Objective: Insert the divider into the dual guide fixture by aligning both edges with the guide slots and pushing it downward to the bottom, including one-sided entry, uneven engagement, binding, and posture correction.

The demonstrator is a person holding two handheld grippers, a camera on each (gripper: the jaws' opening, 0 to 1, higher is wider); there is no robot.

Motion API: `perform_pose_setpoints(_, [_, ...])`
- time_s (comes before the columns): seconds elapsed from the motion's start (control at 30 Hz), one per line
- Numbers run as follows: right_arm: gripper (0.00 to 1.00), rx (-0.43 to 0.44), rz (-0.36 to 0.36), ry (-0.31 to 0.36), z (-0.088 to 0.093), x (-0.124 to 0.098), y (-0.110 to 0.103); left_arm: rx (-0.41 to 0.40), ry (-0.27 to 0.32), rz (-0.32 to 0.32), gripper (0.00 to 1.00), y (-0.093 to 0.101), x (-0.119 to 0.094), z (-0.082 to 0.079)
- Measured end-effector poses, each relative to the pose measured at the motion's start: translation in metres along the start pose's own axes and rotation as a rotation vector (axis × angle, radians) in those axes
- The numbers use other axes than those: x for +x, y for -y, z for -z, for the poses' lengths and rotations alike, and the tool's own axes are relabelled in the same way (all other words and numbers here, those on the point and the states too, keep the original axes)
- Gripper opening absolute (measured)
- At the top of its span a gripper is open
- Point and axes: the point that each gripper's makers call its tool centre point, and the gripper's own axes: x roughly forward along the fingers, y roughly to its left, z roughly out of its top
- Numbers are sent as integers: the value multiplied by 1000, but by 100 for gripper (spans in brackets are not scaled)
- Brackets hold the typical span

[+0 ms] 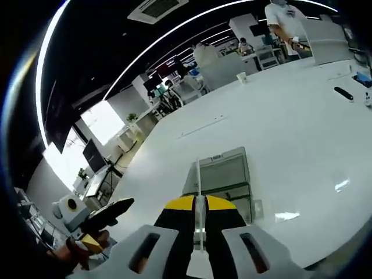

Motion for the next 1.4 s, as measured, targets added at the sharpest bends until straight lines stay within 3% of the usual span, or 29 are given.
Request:
perform_pose_setpoints(0.4, [0,35,70,-6,9,10,13,23,-45,5,90,-8,8,9])
perform_pose_setpoints(0.67, [0,38,112,-8,13,15,22,11,-63,1,90,-16,7,15])
perform_pose_setpoints(1.4, [0,-3,144,-71,27,35,34,-51,-80,-15,87,-32,12,23])
